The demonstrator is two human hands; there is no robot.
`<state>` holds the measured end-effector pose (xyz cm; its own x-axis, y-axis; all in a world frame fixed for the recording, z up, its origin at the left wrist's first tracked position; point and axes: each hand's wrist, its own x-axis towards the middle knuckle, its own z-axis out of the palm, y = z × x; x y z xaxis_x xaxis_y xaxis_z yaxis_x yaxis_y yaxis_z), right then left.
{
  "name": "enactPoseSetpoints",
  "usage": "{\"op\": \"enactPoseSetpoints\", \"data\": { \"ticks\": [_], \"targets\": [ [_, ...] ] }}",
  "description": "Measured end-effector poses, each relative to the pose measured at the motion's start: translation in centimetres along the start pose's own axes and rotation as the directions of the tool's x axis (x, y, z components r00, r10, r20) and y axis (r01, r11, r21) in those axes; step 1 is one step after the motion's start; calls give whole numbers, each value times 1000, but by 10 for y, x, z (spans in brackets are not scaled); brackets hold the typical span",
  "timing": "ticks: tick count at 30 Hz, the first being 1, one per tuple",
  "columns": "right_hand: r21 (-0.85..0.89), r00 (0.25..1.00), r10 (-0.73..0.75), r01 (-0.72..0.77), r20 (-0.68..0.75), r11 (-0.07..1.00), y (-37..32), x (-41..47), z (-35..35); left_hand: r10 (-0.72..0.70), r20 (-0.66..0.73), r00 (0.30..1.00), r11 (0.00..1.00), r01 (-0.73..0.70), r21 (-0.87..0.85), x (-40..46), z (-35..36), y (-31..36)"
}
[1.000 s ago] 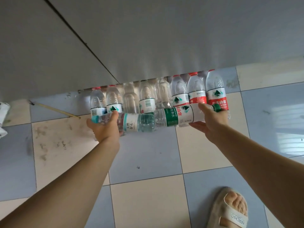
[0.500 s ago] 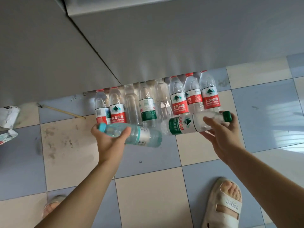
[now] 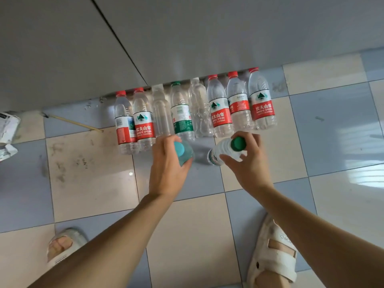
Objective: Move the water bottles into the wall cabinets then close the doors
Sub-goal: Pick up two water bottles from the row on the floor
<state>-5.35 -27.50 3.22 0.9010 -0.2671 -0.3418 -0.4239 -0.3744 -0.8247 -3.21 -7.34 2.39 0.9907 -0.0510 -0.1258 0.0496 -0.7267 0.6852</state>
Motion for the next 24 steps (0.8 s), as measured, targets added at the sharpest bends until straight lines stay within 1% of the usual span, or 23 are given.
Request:
{"op": "enactPoseSetpoints", "data": {
  "ticks": [2,3,5,8,11,15,20,24],
  "targets": [
    [-38,999,-49,49,9,998,2,-2,7,61,34,998,996,-63,57,-5,2,-2],
    [-62,997,-73,74,5,995,2,-3,10,66,50,997,996,-69,61,-6,3,-2],
    [-122,996,-95,94,-2,988,5,-6,13,30,83,996,999,-34,42,-9,5,-1],
    [-139,998,-34,41,51,989,16,-13,13,-74,94,993,997,76,-27,-12,5,-2],
    [-177,990,63,-40,124,983,27,-13,11,-122,100,987,988,130,-80,-9,7,0],
    [-192,966,195,-161,170,968,43,-8,13,-231,168,958,955,257,-150,-6,14,-8],
    [-156,931,252,-217,262,964,63,1,24,-348,200,916,898,387,-210,-9,32,-32],
    [-94,935,237,-220,262,971,72,15,38,-347,199,917,869,394,-299,-4,50,-45]
  ]
}}
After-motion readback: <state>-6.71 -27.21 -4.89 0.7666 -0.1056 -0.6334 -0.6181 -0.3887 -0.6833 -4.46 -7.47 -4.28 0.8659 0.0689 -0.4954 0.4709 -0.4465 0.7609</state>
